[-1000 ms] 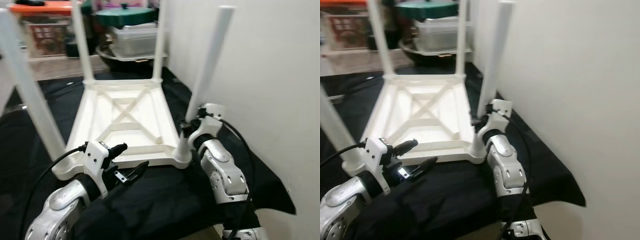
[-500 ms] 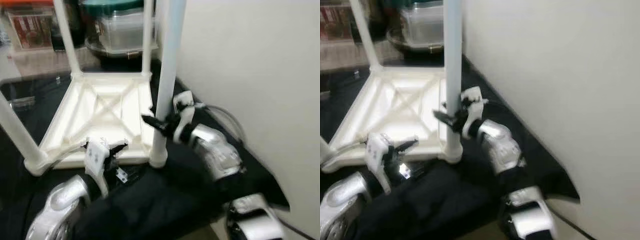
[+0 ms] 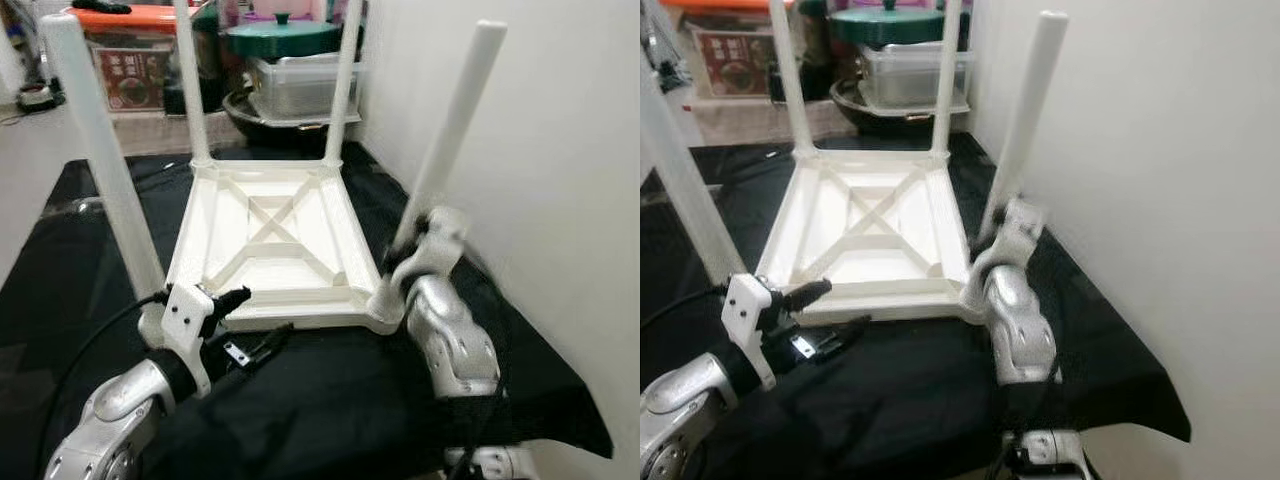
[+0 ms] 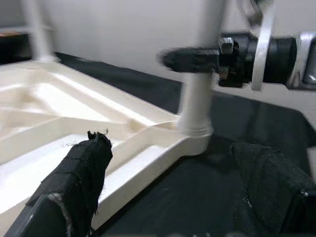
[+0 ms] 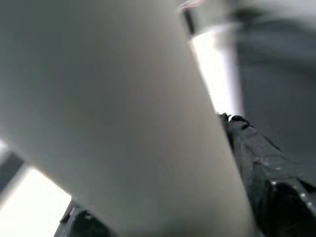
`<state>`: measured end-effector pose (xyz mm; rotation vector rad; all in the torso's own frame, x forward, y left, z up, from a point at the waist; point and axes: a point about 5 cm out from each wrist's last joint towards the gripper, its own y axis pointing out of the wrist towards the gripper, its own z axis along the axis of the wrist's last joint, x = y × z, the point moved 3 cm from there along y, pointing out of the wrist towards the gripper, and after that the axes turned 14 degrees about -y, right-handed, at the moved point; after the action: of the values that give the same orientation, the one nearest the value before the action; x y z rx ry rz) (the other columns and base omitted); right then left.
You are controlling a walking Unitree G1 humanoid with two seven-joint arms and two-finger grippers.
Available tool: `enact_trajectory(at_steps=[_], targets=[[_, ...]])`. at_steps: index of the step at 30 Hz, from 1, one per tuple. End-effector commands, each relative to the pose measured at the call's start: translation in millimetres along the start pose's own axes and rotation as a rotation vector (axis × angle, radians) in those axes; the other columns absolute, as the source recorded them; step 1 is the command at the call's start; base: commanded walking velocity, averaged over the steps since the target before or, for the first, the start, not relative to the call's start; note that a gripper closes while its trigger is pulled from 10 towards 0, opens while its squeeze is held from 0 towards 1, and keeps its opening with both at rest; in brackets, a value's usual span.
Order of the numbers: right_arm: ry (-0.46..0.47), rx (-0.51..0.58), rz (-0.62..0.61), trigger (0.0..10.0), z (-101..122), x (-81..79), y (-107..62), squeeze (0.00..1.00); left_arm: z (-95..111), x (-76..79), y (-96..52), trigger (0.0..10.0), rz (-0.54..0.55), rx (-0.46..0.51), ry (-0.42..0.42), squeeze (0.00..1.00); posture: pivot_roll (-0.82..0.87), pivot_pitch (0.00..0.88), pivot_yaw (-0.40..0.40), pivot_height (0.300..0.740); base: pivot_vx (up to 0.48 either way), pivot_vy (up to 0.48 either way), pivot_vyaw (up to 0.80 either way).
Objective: Building children table
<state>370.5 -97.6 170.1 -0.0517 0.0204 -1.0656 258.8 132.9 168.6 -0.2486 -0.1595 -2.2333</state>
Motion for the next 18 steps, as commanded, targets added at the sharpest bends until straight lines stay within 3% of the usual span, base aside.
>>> enact_trajectory(at_steps=[1,3,6,7,8,9,11,12,14,15,16,17,18], targets=[[-0.024,0.125,0.308,10.0,25,-37.3,6.6,0.00,-4,0.3,1.2,10.0,-0.012,-0.019,-0.008,0.00,0.03,0.000,-0.051,0.740,0.000,0.000,0.00],[-0.147,0.166,0.582,10.0,30,-52.6,-3.4,0.00,-3,-1.2,0.7,10.0,-0.007,-0.016,-0.005,0.00,0.04,0.000,-0.058,0.740,0.000,0.000,0.00],[-0.183,0.162,0.669,10.0,27,-55.8,-8.5,0.00,-2,-1.6,0.6,10.0,-0.006,-0.015,-0.004,0.00,0.04,0.000,-0.058,0.740,0.000,0.000,0.00],[-0.235,0.126,0.714,8.8,18,-57.5,-11.6,0.00,-2,-1.7,0.5,10.0,-0.004,-0.014,-0.002,0.00,0.04,0.000,-0.065,0.740,0.000,0.000,0.00],[-0.221,0.079,0.678,0.0,9,-56.2,-6.6,0.00,-3,-1.9,0.0,10.0,0.003,-0.012,-0.002,0.00,0.04,0.000,-0.075,0.740,0.000,0.000,0.00],[-0.221,0.079,0.678,0.0,9,-56.2,-6.6,0.00,-3,-1.9,0.0,10.0,0.003,-0.012,-0.002,0.00,0.04,0.000,-0.075,0.740,0.000,0.000,0.00],[-0.206,0.019,0.567,0.0,-3,-53.0,1.0,0.00,-3,-1.5,-0.3,10.0,0.012,-0.007,-0.004,0.00,0.05,0.000,-0.079,0.740,0.000,0.000,0.00],[-0.183,-0.043,0.364,0.0,-11,-39.2,12.2,0.00,-4,-0.1,-0.9,10.0,0.013,-0.007,-0.008,0.00,0.04,0.000,-0.080,0.740,0.000,0.000,0.00],[-0.131,-0.181,-0.120,0.0,-28,5.2,20.4,0.00,-6,2.1,-2.3,10.0,0.013,-0.009,-0.014,0.00,0.04,0.000,-0.079,0.740,0.000,0.000,0.00],[-0.091,-0.265,-0.381,0.0,-40,34.8,10.0,0.00,-7,2.3,-2.7,10.0,0.014,-0.011,-0.017,0.00,0.04,0.000,-0.079,0.740,0.000,0.000,0.00],[-0.091,-0.265,-0.381,0.0,-40,34.8,10.0,0.00,-7,2.3,-2.7,10.0,0.014,-0.011,-0.017,0.00,0.04,0.000,-0.079,0.740,0.000,0.000,0.00],[-0.076,-0.315,-0.590,0.0,-52,58.7,-10.9,0.00,-8,1.7,-2.9,10.0,0.016,-0.012,-0.018,0.00,0.03,0.000,-0.071,0.740,0.000,0.000,0.00],[-0.076,-0.315,-0.590,0.0,-52,58.7,-10.9,0.00,-8,1.7,-2.9,10.0,0.016,-0.012,-0.018,0.00,0.03,0.000,-0.071,0.740,0.000,0.000,0.00]])
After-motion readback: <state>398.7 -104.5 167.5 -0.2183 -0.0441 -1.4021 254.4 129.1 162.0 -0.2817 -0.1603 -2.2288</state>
